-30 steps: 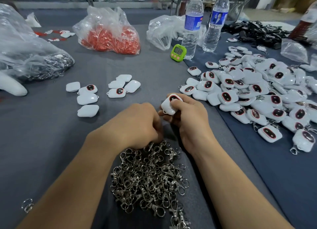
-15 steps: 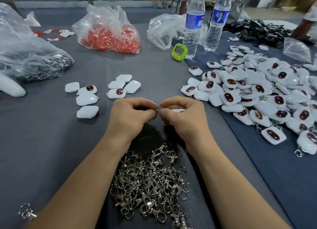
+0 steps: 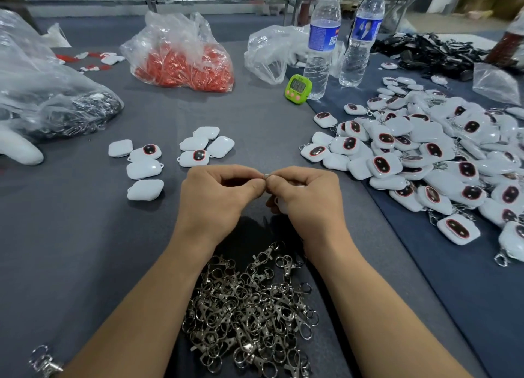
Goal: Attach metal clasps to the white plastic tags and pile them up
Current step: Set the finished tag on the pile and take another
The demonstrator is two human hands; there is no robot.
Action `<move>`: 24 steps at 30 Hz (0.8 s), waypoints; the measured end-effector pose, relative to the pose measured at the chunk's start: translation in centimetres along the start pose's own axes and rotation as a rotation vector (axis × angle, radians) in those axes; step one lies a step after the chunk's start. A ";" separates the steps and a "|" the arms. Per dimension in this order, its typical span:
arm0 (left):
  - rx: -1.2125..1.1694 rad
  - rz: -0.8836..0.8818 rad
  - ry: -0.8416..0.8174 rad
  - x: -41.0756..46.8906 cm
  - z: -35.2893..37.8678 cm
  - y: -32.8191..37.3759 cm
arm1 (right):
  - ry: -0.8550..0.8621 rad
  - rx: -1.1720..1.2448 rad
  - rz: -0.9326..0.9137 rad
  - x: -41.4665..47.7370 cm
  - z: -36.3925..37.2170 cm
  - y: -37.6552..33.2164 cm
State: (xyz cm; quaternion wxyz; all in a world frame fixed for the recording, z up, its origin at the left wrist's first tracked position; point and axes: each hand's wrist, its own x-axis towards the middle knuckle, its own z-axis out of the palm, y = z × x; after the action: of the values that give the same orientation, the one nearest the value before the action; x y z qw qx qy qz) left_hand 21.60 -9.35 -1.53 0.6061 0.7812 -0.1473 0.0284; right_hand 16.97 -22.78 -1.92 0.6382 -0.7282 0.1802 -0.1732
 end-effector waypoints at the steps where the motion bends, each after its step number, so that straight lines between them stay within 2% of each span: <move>1: -0.002 0.006 0.011 0.0 -0.1 0.0 | 0.002 -0.031 -0.017 0.0 0.0 0.1; 5: 0.082 0.036 0.065 0.0 0.0 0.0 | 0.047 -0.183 -0.089 -0.1 0.4 0.2; 9: 0.214 0.118 0.063 -0.3 -0.1 0.1 | 0.055 -0.221 -0.123 0.0 0.3 0.3; 15: -0.059 -0.092 -0.038 0.3 -0.2 -0.2 | 0.003 -0.028 -0.057 0.1 -0.1 0.0; 18: -0.035 -0.070 -0.104 0.3 -0.3 -0.2 | -0.017 0.055 -0.016 0.3 -0.3 -0.1; 24: 0.005 -0.011 -0.128 0.2 -0.7 -0.3 | -0.115 0.010 0.009 0.4 -0.3 0.1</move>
State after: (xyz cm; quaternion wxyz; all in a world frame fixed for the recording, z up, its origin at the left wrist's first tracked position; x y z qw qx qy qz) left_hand 22.00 -8.65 -1.58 0.5936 0.7838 -0.1810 -0.0246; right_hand 17.22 -23.22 -1.96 0.6517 -0.7331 0.1455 -0.1289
